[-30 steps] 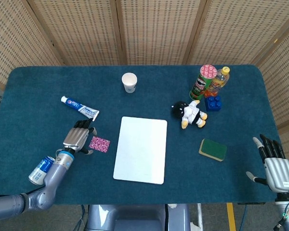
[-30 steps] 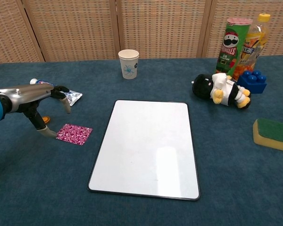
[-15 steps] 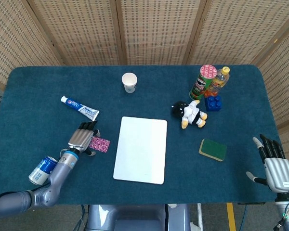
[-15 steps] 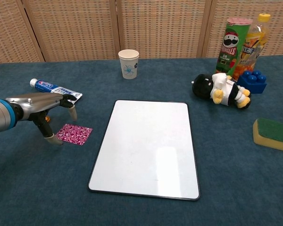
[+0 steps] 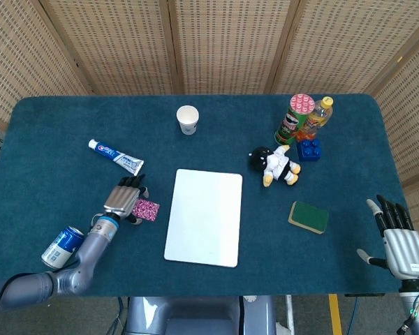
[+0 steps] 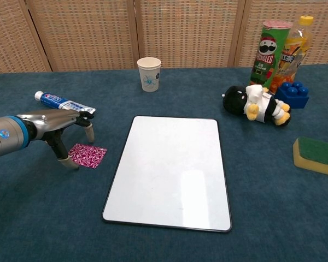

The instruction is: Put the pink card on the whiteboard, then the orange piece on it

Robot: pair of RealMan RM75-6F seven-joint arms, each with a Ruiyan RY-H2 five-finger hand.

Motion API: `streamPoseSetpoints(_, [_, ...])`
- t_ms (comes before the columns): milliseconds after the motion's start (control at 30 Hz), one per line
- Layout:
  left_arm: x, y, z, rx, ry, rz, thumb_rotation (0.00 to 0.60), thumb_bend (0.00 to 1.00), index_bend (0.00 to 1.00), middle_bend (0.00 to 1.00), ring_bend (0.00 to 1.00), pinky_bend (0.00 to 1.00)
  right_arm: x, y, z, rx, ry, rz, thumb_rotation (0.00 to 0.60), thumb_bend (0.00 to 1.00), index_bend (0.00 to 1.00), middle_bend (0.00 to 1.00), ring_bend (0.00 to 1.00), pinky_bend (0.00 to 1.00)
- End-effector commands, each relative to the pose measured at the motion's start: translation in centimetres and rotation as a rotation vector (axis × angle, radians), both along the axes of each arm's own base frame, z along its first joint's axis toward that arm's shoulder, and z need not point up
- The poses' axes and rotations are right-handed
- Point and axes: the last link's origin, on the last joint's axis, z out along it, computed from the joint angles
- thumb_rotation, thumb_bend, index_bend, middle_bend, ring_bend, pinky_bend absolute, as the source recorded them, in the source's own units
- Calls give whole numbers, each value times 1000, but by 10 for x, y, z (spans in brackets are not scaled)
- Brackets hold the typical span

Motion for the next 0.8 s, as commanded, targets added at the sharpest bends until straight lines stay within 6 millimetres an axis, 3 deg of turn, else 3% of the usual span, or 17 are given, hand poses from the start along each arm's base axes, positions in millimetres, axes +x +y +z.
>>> streamPoseSetpoints(33, [0,0,-1,-4,4,3,600,102,347,0,0,0,0,0,0,0,0,0,600,0,0,0,0,0])
streamPoseSetpoints(267, [0,1,-3,-13,9,11,600,116,361,0,0,0,0,0,0,1,-1,-1,600,0,0,0,0,0])
streamPoseSetpoints(533, [-1,-2,-3,-23,21,17,600,222,587,0,0,0,0,0,0,1,-2,-2,600,0,0,0,0,0])
streamPoseSetpoints(800, [-2,-1,3,1,20,15,600,226,599,0,0,0,0,0,0,2,-2,-1,600,0,0,0,0,0])
